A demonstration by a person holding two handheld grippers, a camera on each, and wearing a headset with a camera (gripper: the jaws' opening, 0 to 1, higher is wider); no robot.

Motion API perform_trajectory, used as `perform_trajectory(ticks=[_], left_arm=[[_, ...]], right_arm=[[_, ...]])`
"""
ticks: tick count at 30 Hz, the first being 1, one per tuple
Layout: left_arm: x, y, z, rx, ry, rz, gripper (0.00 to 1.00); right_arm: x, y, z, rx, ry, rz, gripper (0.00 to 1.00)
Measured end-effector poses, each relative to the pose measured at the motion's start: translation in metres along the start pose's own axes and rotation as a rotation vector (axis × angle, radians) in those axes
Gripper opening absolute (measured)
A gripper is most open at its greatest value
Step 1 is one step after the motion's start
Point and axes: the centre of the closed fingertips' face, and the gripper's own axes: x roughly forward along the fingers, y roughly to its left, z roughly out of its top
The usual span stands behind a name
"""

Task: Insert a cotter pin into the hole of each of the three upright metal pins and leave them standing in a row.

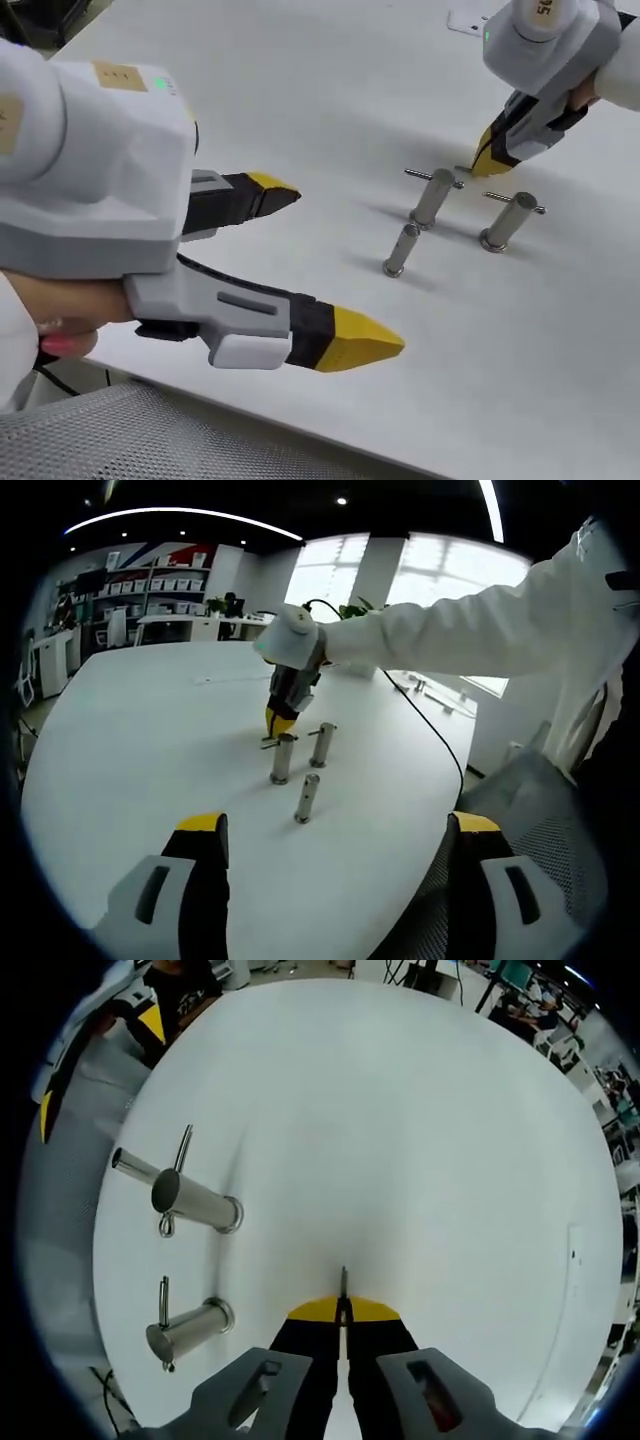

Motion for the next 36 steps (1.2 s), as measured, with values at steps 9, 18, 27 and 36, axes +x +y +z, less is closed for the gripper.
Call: perform_trajectory(ticks=[9,18,27,36], left_arm=[[-0.003,0.002,0.006,-0.001,-0.002,0.03,0.87],[-0.005,0.003,0.013,-0.008,-0.015,0.057,0.84],[-0.004,0.006,0.024,-0.017,-0.047,0.058,0.78],[0.003,0.007,0.041,-0.016,-0.076,0.038,0.7]], right_arm=[[-0.008,-0.003,-0.005,0.004,-0.024,-0.047,0.0],[-0.042,0.0,-0.001,0.01,-0.155,-0.149,0.0],[-0.082,0.026,0.003,0.04,-0.301,-0.255,0.0],[-0.11,0.052,0.009,0.067,-0.436,-0.348,0.0]])
